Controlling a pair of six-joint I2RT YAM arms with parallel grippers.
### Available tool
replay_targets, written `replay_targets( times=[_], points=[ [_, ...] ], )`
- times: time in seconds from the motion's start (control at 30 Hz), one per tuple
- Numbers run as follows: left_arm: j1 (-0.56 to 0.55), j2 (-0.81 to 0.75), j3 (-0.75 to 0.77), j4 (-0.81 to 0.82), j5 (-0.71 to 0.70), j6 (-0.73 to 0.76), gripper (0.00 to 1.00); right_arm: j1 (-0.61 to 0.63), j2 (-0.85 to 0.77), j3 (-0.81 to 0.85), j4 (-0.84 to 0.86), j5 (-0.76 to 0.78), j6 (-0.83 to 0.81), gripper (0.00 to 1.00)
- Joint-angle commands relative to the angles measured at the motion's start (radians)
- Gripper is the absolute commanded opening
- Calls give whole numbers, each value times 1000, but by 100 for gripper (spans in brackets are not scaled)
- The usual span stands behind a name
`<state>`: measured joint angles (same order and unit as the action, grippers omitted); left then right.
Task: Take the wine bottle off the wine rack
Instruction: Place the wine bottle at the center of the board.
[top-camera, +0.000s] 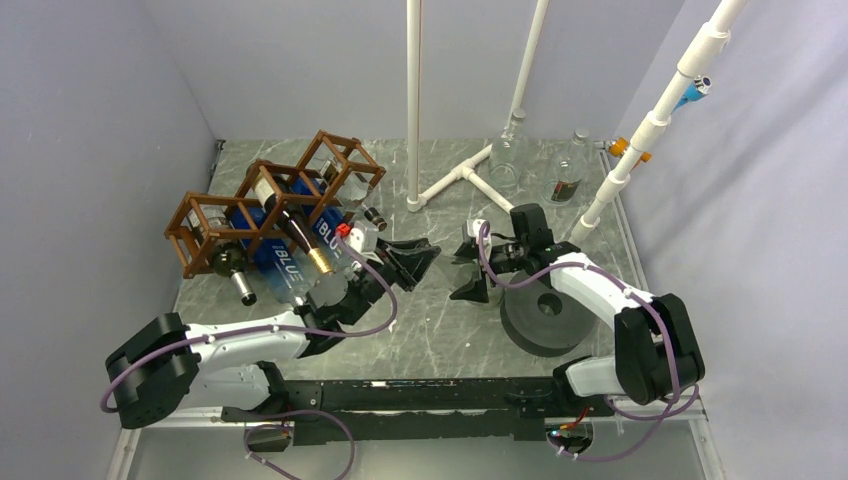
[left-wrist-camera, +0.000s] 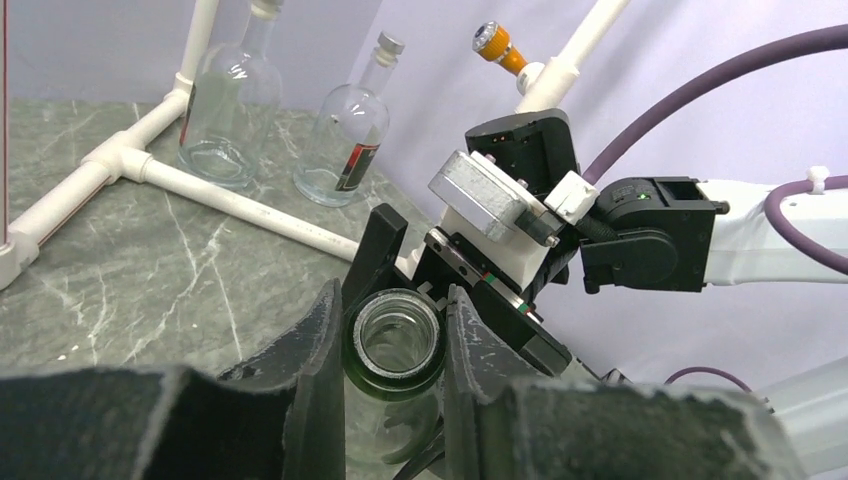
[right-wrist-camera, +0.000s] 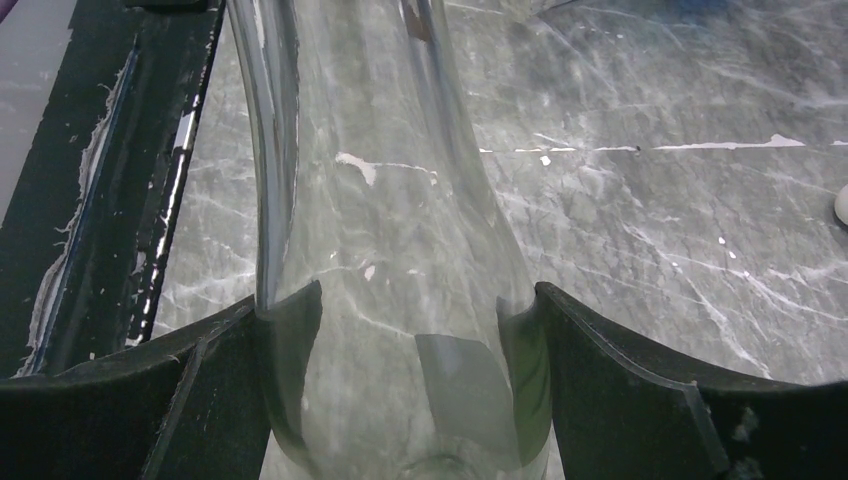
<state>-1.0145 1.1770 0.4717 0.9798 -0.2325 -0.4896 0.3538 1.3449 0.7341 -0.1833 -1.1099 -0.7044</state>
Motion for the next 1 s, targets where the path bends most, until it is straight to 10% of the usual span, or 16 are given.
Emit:
replay_targets(
  times=[0.0,0.47,0.97],
  points=[
    [-4,-12,66,-29,19,18,6,-4,-10,41,75,-91,22,16],
    [-5,7,389,-464,77,200,0,-15,-33,132,-31,-110,133,99],
    [-5,97,565,-644,146,238,0,-55,-82,180,134,-261,438,96]
  ],
)
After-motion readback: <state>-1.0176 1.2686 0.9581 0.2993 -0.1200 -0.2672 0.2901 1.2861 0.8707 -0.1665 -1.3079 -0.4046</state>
